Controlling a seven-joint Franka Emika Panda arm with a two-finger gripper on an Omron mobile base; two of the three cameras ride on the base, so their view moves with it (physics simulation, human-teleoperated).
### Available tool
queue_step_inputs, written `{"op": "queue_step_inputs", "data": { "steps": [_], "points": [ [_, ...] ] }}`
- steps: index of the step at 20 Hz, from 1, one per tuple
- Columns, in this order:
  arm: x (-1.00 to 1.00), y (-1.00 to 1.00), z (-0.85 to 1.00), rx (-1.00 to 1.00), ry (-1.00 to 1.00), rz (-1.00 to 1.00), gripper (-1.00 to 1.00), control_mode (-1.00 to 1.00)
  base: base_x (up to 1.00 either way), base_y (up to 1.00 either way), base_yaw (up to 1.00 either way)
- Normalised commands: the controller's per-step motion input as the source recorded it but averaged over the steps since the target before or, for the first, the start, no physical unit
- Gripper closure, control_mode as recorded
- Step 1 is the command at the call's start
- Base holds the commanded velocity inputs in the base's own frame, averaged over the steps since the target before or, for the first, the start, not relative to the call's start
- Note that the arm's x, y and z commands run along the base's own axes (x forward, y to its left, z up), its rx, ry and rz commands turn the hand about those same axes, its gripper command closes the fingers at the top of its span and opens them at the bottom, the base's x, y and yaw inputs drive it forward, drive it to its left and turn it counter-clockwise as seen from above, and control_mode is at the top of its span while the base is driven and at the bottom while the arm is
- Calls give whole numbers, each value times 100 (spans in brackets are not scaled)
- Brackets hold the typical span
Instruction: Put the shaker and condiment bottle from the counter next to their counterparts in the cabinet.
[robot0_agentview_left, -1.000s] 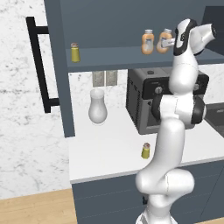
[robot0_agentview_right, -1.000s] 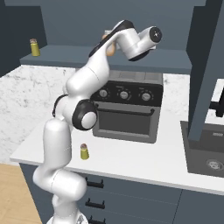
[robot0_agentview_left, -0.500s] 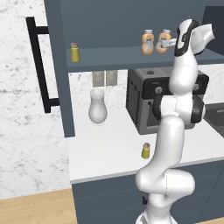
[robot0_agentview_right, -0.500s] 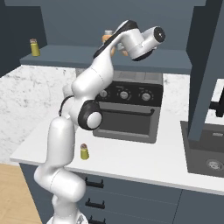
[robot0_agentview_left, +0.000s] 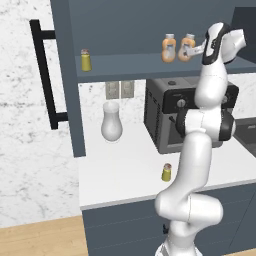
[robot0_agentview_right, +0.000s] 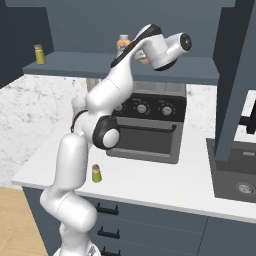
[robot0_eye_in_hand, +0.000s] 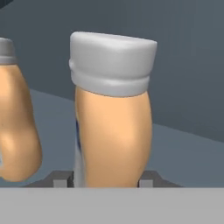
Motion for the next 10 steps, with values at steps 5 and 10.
{"op": "queue_step_inputs", "data": {
  "steps": [5, 10],
  "points": [
    [11, 16, -54, -2, -5, 5, -100, -100, 0, 0, 0],
    [0, 0, -17, -4, 0, 3, -100, -100, 0, 0, 0]
  ]
}}
